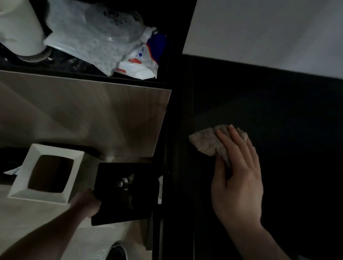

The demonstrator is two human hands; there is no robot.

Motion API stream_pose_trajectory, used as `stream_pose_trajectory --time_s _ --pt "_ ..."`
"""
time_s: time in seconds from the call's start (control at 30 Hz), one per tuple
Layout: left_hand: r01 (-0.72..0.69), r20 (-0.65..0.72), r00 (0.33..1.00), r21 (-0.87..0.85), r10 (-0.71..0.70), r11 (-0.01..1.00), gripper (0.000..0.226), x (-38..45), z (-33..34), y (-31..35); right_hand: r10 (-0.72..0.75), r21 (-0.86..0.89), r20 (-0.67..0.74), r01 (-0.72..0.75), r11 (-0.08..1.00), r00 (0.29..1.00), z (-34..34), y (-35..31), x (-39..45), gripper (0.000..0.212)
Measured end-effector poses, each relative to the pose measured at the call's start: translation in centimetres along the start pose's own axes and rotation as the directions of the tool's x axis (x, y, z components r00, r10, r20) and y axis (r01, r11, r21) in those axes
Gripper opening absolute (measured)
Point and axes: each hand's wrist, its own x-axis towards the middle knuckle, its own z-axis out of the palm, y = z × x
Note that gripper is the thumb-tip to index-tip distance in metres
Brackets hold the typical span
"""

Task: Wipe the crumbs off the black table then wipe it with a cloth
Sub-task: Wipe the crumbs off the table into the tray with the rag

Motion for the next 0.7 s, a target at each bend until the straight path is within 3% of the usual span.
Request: stream_pose_trajectory --time_s 0.17,0.7 --pt "0.024 0.006 1.0 -0.092 -0.024 0.995 0.033 3.1 0.8 1.4 0.013 -0.012 -0.007 -0.013 1.0 1.0 0.3 0.0 -0.2 0.052" --pt "0.029 0.015 1.0 -0.146 -0.027 0.989 0.049 4.7 1.2 2.2 0.02 0.026 -0.012 -0.02 0.999 1.0 0.2 0.0 -0.2 0.054"
